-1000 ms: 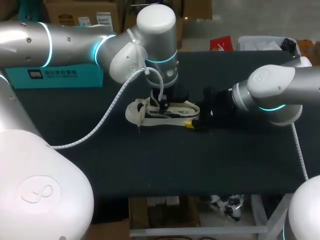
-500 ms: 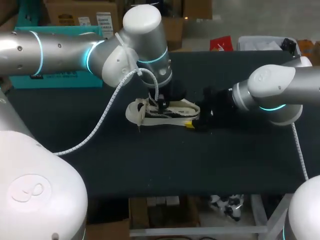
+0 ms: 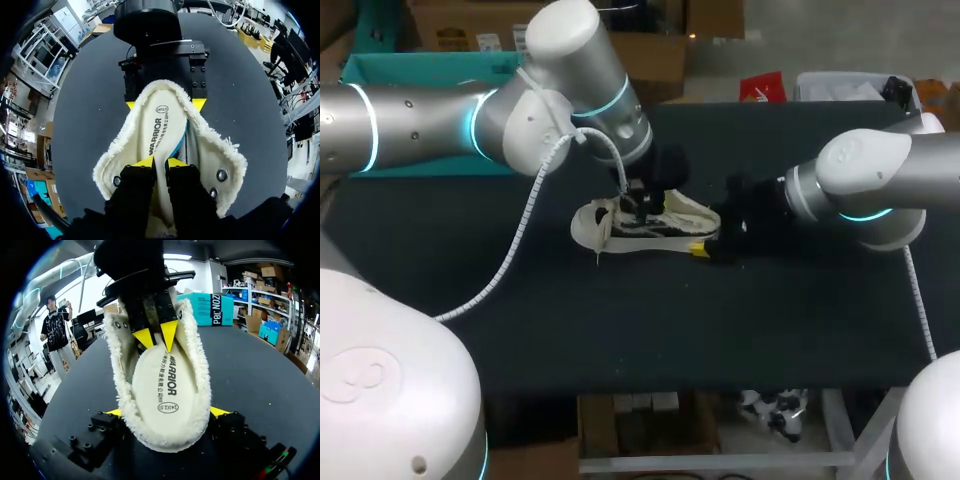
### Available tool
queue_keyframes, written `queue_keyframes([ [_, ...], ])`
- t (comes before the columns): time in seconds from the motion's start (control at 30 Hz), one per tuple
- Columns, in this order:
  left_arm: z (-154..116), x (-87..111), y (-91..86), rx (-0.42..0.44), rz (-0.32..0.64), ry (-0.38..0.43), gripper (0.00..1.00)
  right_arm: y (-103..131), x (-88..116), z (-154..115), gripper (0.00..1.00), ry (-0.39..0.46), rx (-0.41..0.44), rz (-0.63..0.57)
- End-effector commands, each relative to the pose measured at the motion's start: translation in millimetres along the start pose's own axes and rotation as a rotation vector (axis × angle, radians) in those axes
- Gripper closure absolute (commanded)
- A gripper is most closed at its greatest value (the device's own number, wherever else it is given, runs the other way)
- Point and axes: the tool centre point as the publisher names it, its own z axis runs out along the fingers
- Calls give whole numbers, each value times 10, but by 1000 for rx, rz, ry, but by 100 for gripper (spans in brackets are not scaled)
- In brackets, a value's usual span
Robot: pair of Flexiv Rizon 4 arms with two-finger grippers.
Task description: Open the shoe tongue, take the insole out of the shoe, put the insole back into the shoe, and pack the shoe into the shoebox
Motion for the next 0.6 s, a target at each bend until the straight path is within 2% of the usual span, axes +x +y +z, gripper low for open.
queue_keyframes([
  [0.03,-165,25,-55,32,-7,6,100,-62,-19,92,100,3,-3,1],
  [0.23,-272,-30,-71,94,-36,35,100,-62,-19,92,100,3,-3,1],
  [0.47,-309,-110,7,207,-77,127,100,-62,-19,92,100,3,-3,1],
  [0.6,-340,-83,-3,208,-65,129,100,-62,-19,92,100,3,-3,1],
])
